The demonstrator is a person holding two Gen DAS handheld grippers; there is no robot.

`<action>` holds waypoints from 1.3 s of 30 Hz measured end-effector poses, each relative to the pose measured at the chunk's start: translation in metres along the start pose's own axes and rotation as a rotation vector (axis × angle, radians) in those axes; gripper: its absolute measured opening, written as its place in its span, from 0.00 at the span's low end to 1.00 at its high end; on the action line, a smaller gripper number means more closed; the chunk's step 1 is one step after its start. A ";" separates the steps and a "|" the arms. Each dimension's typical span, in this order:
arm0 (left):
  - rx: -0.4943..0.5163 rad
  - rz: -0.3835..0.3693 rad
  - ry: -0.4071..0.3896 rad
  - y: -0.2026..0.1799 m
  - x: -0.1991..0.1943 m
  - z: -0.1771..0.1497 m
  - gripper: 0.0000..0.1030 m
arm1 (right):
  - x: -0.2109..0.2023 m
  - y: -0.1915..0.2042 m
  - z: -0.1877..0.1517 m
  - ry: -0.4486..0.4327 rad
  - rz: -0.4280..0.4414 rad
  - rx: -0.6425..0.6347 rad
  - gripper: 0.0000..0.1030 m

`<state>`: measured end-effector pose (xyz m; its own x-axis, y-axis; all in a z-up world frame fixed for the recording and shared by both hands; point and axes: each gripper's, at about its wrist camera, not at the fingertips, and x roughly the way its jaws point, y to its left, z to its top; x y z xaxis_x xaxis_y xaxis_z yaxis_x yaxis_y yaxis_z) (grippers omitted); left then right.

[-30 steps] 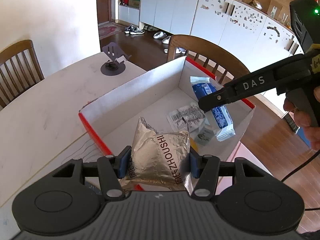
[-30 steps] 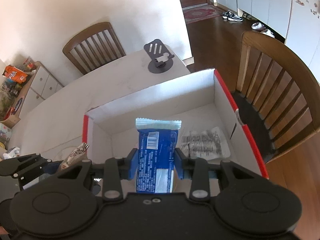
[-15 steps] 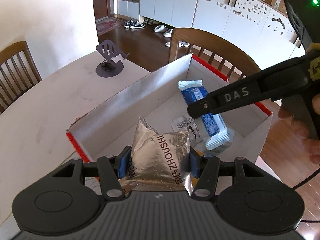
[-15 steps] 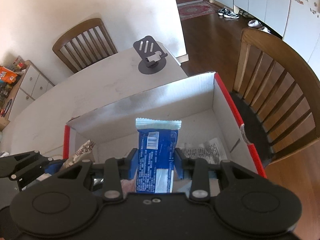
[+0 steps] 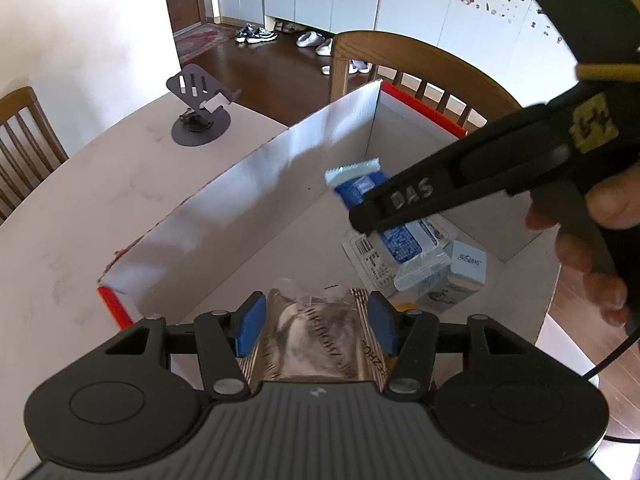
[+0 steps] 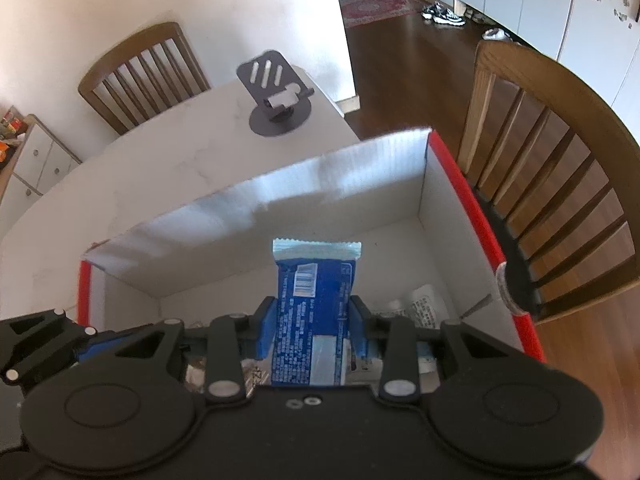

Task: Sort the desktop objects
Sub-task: 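Open the left tool dropping the silver bag while the right tool drops the wafer bar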

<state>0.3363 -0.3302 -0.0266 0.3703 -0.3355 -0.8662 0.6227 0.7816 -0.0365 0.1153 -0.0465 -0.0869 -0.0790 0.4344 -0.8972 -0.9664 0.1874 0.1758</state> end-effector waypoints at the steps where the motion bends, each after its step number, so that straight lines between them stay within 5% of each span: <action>1: 0.002 0.002 0.005 -0.001 0.002 0.000 0.53 | 0.004 0.000 0.000 0.009 -0.001 0.000 0.35; 24: -0.012 0.006 0.033 0.003 0.018 -0.005 0.53 | 0.055 0.005 -0.003 0.078 -0.070 0.054 0.34; 39: -0.042 -0.011 -0.013 0.003 -0.003 -0.005 0.53 | 0.032 0.003 -0.001 0.056 -0.040 0.052 0.48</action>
<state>0.3335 -0.3244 -0.0269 0.3729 -0.3508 -0.8590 0.5971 0.7994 -0.0672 0.1094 -0.0326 -0.1156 -0.0553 0.3758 -0.9250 -0.9552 0.2499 0.1586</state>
